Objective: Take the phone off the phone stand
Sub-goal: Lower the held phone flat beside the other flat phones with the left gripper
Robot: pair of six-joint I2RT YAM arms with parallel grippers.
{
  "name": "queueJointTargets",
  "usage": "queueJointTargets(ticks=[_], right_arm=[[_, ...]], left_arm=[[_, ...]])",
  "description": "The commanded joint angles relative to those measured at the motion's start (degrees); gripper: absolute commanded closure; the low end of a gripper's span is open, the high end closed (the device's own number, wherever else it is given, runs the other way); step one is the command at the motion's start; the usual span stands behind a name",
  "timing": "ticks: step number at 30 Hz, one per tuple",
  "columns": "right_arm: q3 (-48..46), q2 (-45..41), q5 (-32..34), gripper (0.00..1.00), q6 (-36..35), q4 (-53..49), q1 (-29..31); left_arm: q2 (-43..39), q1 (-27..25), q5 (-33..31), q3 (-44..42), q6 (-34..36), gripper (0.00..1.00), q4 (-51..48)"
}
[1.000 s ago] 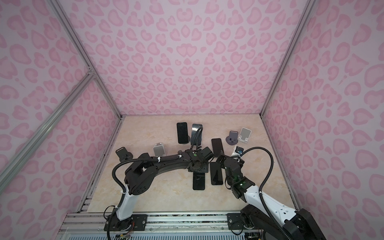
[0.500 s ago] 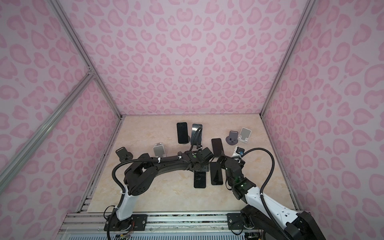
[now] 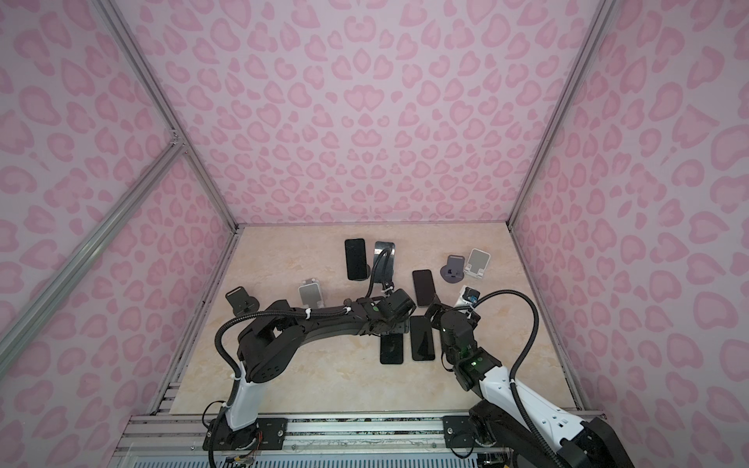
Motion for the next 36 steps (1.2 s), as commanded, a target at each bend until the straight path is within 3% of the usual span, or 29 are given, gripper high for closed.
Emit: queueJointTargets(ticks=[1,36], right_arm=[[-0.2,0.0,1.2,0.02,-0.3,-0.1,-0.1],[0.0,1.1,0.6,0.02,-0.4,0.5,-0.2]], left_arm=[[1.4,0.0,5.6,-0.8,-0.9,0.36,-2.9],[0.8,-0.1,4.9,-3.5,-2.0,0.28,-7.0]])
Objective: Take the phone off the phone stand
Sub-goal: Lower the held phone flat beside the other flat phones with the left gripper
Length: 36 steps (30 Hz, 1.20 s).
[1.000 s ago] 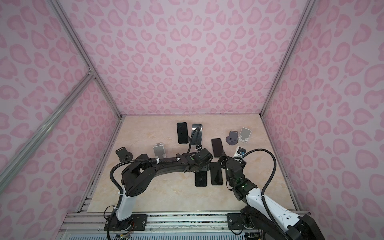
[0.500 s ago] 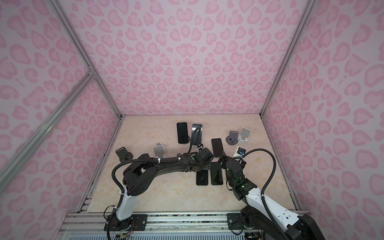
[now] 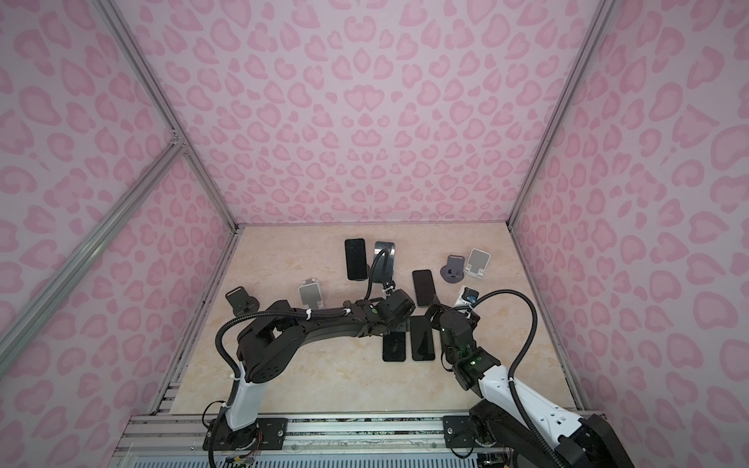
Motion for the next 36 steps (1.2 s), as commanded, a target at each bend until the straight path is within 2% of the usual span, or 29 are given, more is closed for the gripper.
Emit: queueJointTargets(ticks=[1,12,23,28,36], right_arm=[[0.0,0.2,0.4,0.02,-0.4,0.5,0.0],[0.1,0.0,-0.4,0.02,-0.4,0.3,0.1],[0.4,0.6,-1.1,0.02,-0.4,0.2,0.1],[0.3,0.2,-1.1,0.02,-0.4,0.3,-0.1],[0.4,0.1,-1.5,0.02,-0.4,0.2,0.0]], left_arm=[[1.1,-0.2,5.3,-1.3,-2.8,0.28,-12.3],[1.3,-1.2,4.1,-0.2,-4.7,0.26,-18.7],[2.3,-1.3,3.4,1.8,-3.8,0.21,-20.4],[2.2,-1.3,4.1,1.4,-4.4,0.16,-21.3],[1.0,-1.4,4.3,0.4,-4.6,0.16,-20.1]])
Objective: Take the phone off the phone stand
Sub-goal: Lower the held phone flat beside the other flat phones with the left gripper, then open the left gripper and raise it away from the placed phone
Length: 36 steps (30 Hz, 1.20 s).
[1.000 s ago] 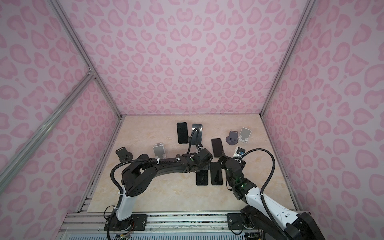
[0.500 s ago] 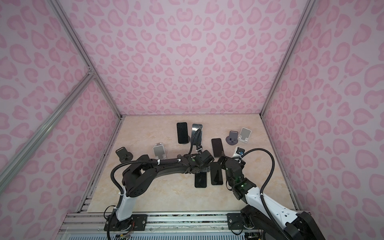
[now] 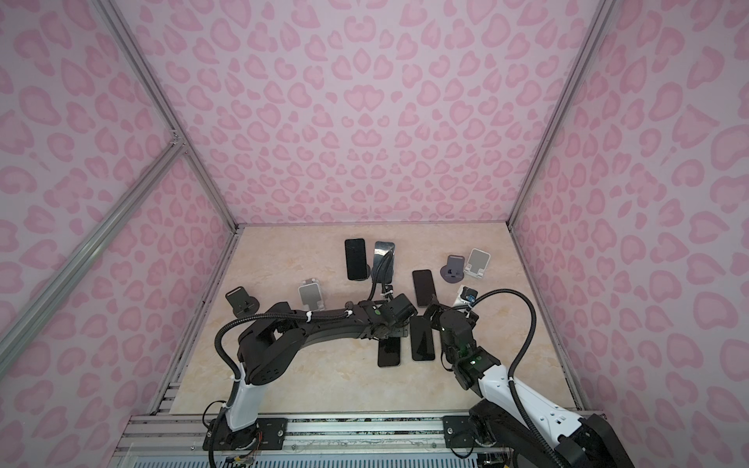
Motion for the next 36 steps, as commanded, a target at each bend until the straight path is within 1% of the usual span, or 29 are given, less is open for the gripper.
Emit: queueJointTargets(ticks=[1,6,18,19,20,21,26,30,34,36], right_arm=[[0.2,-0.1,0.0,0.02,-0.2,0.1,0.0],[0.2,-0.3,0.0,0.02,-0.3,0.0,0.0],[0.3,-0.1,-0.6,0.02,-0.4,-0.2,-0.1],[0.3,-0.1,-0.7,0.02,-0.4,-0.3,-0.1],[0.4,-0.2,-0.7,0.02,-0.4,-0.2,-0.2],[0.3,-0.2,-0.8,0.02,-0.4,-0.4,-0.1],[0.1,-0.6,-1.1,0.02,-0.1,-0.5,-0.3],[0.3,-0.6,-1.7,0.02,0.1,-0.3,-0.4],[0.1,-1.3,-1.8,0.02,0.2,-0.5,-0.5],[-0.1,-1.6,-1.7,0.02,0.2,-0.6,-0.5]], left_arm=[[0.7,0.0,7.6,-1.3,-2.8,0.16,-10.6],[0.7,-0.1,9.5,-0.4,-1.2,0.15,-10.2],[4.1,-0.3,9.1,1.1,-1.8,0.14,-11.9],[4.4,-0.3,9.1,1.4,-1.9,0.11,-12.1],[4.7,-0.4,9.0,1.6,-2.2,0.0,-12.3],[5.2,-0.5,8.9,1.8,-2.5,0.02,-12.6],[6.0,-0.9,6.6,2.9,-3.8,0.02,-14.3],[5.2,-0.9,6.0,2.8,-4.2,0.02,-14.3],[2.3,-0.9,5.3,2.7,-2.4,0.02,-13.5],[-0.3,-0.9,4.4,3.2,-0.1,0.02,-13.0]])
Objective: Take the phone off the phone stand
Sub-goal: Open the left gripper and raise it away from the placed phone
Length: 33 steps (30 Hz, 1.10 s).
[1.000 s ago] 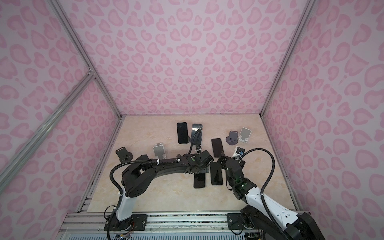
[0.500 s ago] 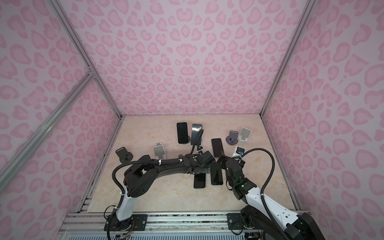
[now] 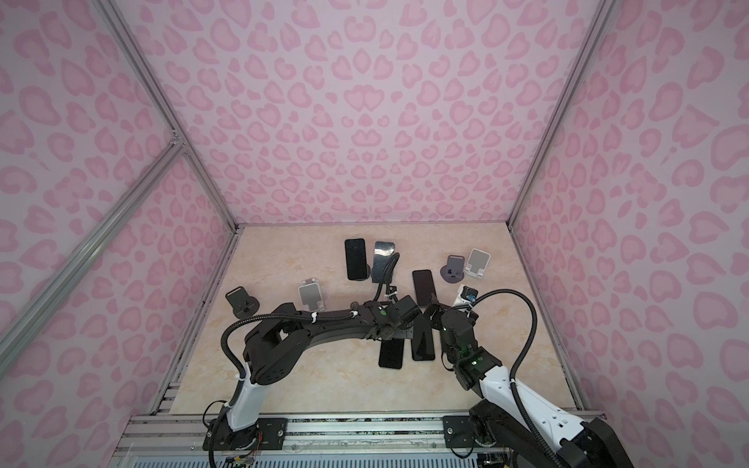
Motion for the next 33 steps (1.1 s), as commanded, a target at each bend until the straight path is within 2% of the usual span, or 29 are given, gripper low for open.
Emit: queueJointTargets(ticks=[1,12,19,25,28,33], right_arm=[[-0.2,-0.4,0.2,0.02,0.3,-0.6,-0.1],[-0.1,0.1,0.4,0.02,0.1,-0.6,-0.1],[-0.1,0.4,-0.1,0.02,0.2,-0.3,-0.1],[0.2,1.8,-0.8,0.02,0.3,0.1,-0.1],[0.4,2.2,-1.1,0.02,0.1,0.2,-0.1],[0.3,2.1,-0.7,0.02,-0.2,0.2,-0.1]], left_arm=[[-2.7,0.2,5.4,-0.1,0.8,0.02,-8.8],[-14.2,2.9,4.9,-0.2,11.4,0.02,-6.4],[-28.6,5.2,-7.9,-7.0,15.4,0.0,-2.2],[-41.5,6.1,-20.7,-16.2,21.7,0.05,9.9],[-41.3,11.1,-17.4,-15.4,22.6,0.04,10.8],[-33.8,18.6,-9.0,-5.8,20.3,0.04,4.8]])
